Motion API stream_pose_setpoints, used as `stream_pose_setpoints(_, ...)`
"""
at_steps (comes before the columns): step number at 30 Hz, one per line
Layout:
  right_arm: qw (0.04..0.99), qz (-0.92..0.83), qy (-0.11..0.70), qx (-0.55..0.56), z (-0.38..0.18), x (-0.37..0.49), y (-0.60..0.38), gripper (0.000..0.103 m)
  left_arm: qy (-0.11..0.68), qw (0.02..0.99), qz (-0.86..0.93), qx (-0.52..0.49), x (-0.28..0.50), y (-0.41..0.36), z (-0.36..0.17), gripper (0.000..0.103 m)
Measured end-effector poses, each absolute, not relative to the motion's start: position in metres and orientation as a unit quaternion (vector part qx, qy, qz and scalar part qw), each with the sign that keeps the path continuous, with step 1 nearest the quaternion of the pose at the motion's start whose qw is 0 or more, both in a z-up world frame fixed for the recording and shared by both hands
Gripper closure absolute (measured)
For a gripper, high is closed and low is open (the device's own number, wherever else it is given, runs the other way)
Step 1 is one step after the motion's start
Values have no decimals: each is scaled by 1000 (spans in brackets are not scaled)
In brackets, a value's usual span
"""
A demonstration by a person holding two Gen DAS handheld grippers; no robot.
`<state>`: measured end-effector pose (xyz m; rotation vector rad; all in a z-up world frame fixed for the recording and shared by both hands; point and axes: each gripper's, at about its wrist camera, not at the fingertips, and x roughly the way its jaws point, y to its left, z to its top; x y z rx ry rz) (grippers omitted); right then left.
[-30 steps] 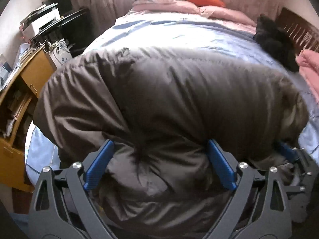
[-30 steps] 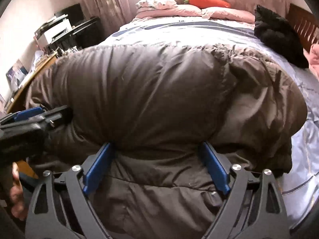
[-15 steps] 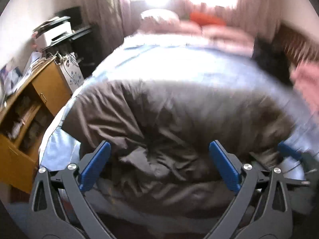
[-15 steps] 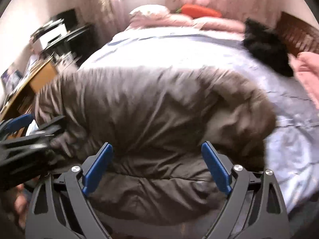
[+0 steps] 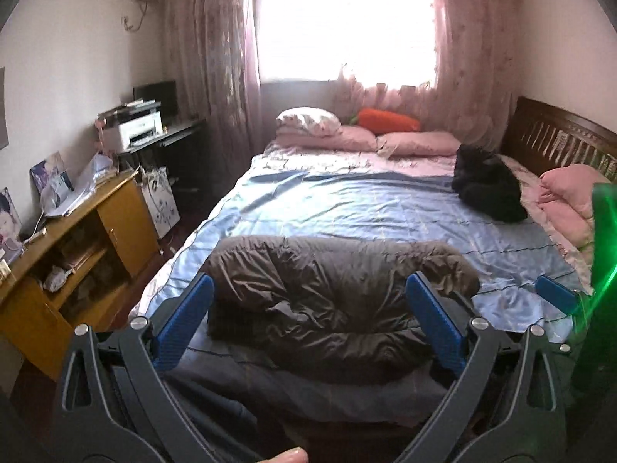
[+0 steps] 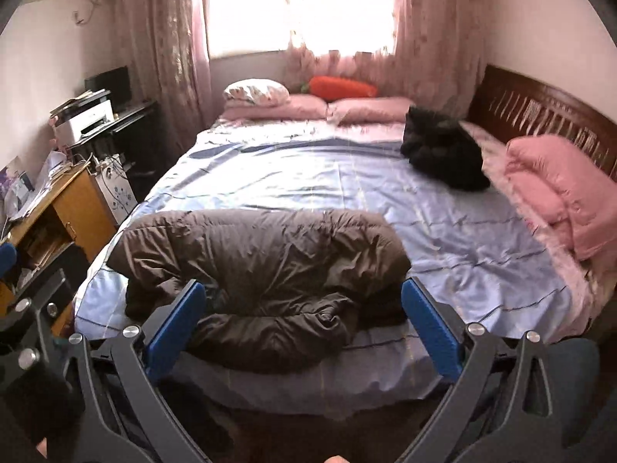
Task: Fold large clothes
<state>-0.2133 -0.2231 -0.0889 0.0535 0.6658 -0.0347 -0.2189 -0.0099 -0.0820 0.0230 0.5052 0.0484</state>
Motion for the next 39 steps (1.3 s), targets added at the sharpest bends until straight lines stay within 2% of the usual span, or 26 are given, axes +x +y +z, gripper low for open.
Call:
stream_pose_setpoints(6, 948, -11, 316, 17, -70, -236, -219, 1, 230, 973, 13, 23, -244, -19, -63, 2)
stream_pose_setpoints(39, 955, -9, 297, 18, -57, -249, -204, 1, 237, 971, 12, 27, -243, -26, -56, 2)
